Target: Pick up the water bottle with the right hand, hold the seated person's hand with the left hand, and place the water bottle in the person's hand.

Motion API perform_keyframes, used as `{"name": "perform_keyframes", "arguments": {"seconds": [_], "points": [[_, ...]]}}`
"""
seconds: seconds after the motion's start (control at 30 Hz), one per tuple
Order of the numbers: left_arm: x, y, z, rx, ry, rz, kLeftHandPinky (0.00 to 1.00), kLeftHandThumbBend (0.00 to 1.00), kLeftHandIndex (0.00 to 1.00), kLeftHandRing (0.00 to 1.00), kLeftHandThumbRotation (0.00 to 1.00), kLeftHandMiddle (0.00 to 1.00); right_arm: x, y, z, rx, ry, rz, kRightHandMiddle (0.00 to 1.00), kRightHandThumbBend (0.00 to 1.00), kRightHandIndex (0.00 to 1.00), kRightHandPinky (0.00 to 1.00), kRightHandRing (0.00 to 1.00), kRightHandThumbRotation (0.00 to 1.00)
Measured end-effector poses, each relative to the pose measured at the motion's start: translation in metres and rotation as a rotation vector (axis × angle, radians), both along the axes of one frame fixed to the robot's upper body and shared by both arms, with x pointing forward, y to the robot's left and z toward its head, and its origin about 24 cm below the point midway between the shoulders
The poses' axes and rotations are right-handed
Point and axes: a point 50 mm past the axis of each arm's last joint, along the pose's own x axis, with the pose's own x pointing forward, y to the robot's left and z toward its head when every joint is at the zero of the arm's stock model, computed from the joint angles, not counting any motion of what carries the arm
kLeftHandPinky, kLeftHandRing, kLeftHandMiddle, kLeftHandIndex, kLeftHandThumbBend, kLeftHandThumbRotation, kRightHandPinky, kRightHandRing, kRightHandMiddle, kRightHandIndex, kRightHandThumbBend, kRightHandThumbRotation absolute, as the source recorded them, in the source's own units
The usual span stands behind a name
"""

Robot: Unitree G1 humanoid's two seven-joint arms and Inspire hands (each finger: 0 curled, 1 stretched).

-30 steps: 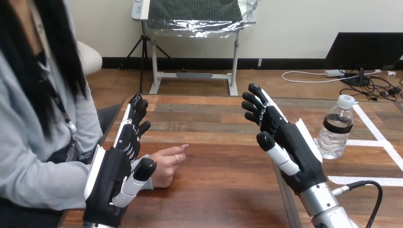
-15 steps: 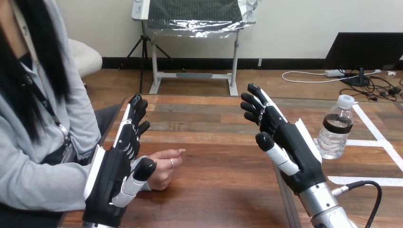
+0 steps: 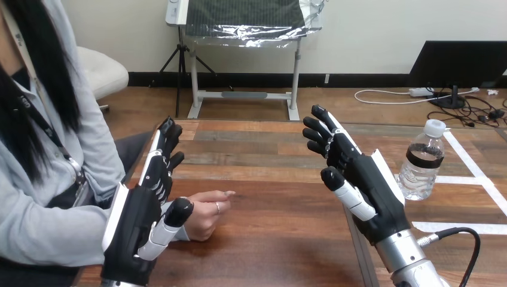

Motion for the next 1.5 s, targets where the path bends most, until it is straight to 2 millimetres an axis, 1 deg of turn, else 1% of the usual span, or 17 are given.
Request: {"name": "perform_keyframes", "arguments": {"seconds": [0.43,0.8,1.17,1.5], "points": [[0.000,0.002,0.000,0.001,-0.001,0.010,0.96,1.00,1.00,1.00,0.89,1.00,0.000,0.000,0.000,-0.001,0.000,0.002,0.94,1.00,0.96,0.92,0.93,0.77],[0.000,0.002,0.000,0.004,-0.001,0.009,0.96,1.00,1.00,1.00,0.89,1.00,0.002,-0.002,0.002,-0.017,-0.009,-0.003,0.92,1.00,0.94,0.90,0.92,0.71],[0.000,0.002,0.000,0.005,-0.001,0.008,0.96,1.00,1.00,1.00,0.89,1.00,0.011,-0.015,0.015,-0.084,-0.055,-0.033,0.88,1.00,0.90,0.81,0.86,0.65],[0.000,0.002,0.000,0.007,0.002,0.007,0.96,1.00,1.00,1.00,0.89,1.00,0.027,-0.031,0.035,-0.140,-0.112,-0.084,0.86,1.00,0.89,0.81,0.85,0.61]]}}
